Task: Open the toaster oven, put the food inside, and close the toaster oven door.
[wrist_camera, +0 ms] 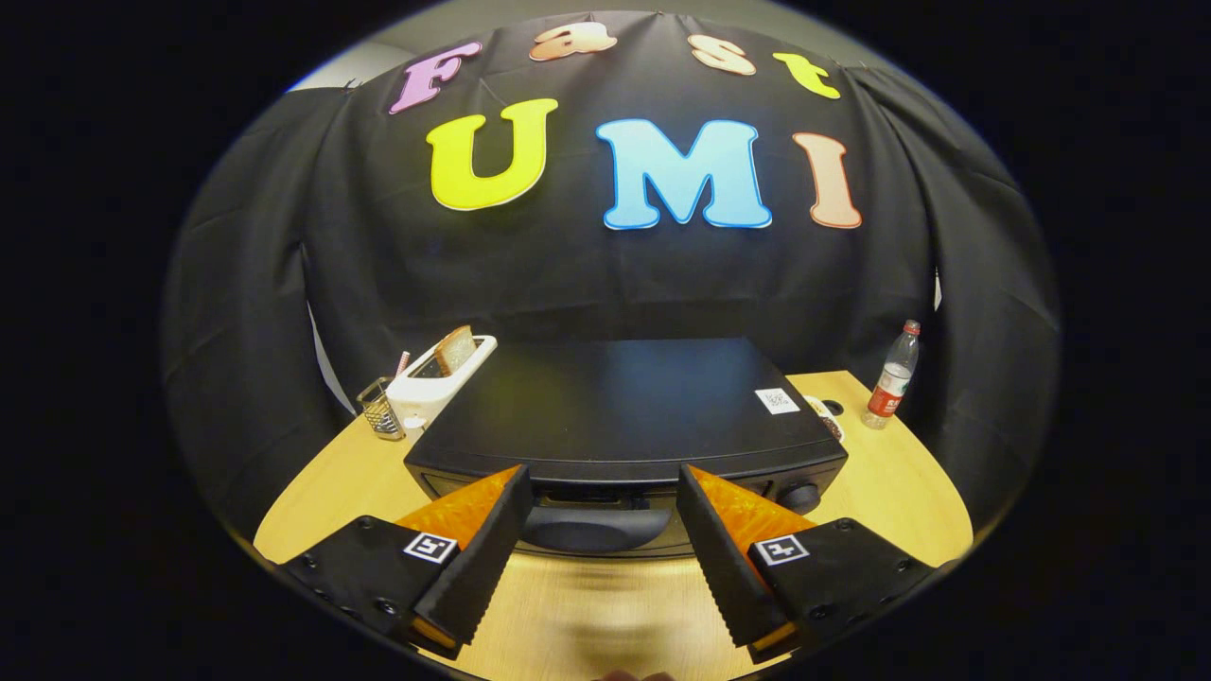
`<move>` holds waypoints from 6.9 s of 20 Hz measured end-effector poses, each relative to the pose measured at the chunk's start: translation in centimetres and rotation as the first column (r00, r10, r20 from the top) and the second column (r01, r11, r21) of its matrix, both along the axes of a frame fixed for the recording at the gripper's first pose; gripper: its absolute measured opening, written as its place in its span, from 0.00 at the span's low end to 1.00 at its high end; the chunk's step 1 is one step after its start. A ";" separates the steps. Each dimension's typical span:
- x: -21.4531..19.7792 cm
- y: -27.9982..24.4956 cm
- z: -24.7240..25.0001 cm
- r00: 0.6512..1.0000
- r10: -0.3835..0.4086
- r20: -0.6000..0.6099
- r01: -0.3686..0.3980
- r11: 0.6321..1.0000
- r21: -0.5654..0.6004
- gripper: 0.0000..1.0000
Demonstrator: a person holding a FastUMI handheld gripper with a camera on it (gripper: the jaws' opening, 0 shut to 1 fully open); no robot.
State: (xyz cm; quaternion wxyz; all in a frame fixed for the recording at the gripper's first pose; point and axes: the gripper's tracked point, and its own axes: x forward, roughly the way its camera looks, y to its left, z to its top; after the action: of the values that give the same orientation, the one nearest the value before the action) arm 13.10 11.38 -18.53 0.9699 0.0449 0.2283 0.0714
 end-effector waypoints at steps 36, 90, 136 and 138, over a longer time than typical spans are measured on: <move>-10.1 1.2 -7.8 0.964 0.042 -0.262 -0.046 0.999 -0.009 0.96; -16.7 -33.2 -19.7 0.673 0.015 -0.740 -0.056 0.998 -0.030 0.96; -22.6 -29.3 -13.8 0.654 0.065 -0.754 0.468 0.748 0.471 0.02; -23.9 -28.2 -13.1 0.665 0.040 -0.746 0.496 0.723 0.481 0.02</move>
State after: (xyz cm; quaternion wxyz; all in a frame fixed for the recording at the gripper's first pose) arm -10.82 -16.79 -31.61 0.7245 0.4326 0.5365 -0.0089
